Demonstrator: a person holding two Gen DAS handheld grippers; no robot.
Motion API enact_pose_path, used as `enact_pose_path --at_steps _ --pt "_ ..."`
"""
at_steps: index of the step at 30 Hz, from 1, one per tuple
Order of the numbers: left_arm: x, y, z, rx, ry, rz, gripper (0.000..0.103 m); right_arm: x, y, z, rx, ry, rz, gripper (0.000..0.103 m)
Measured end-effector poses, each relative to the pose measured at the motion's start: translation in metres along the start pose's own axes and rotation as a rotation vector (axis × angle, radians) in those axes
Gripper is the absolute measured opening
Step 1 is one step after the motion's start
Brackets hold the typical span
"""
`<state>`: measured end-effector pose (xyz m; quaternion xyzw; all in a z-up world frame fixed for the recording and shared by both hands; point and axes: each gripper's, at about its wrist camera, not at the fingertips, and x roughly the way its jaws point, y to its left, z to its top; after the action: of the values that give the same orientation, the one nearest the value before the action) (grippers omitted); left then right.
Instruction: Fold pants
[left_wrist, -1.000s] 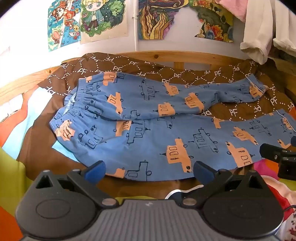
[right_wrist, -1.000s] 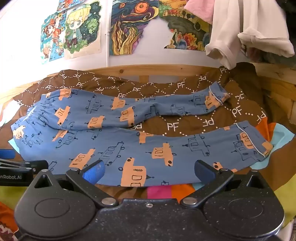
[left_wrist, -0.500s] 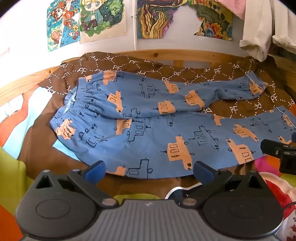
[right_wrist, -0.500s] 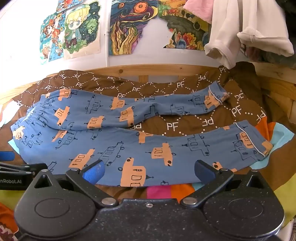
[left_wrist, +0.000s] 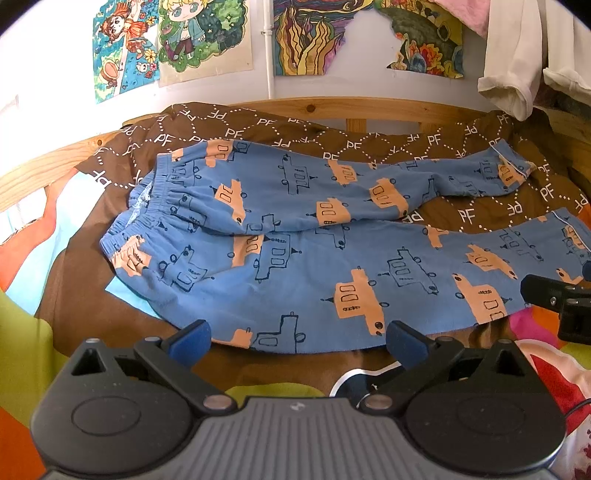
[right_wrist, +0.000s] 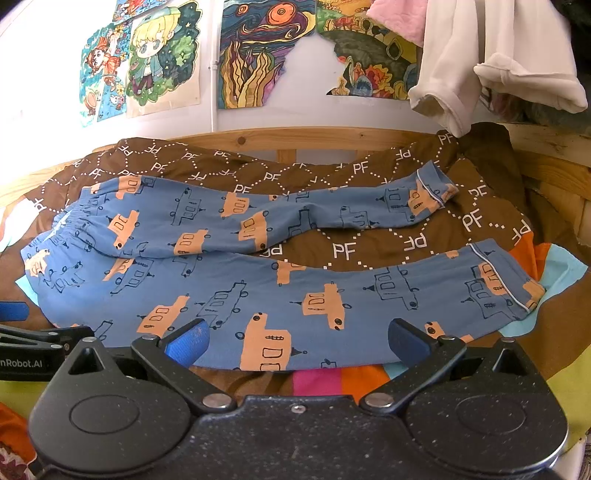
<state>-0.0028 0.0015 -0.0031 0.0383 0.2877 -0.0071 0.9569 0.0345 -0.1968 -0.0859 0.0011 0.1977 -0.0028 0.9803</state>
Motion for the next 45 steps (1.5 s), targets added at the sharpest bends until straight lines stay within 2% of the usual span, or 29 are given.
enact_pose_path --at_steps 36,45 --pt "0.0009 0.0012 -0.0023 0.006 0.011 -0.002 0.103 0.0024 -0.0003 -0.0011 0.002 0.008 -0.004 0.102" --pt "0.0037 0.0030 0.0069 -0.044 0.043 -0.018 0.103 0.0022 -0.0018 0.0015 0.003 -0.003 -0.035 0.102"
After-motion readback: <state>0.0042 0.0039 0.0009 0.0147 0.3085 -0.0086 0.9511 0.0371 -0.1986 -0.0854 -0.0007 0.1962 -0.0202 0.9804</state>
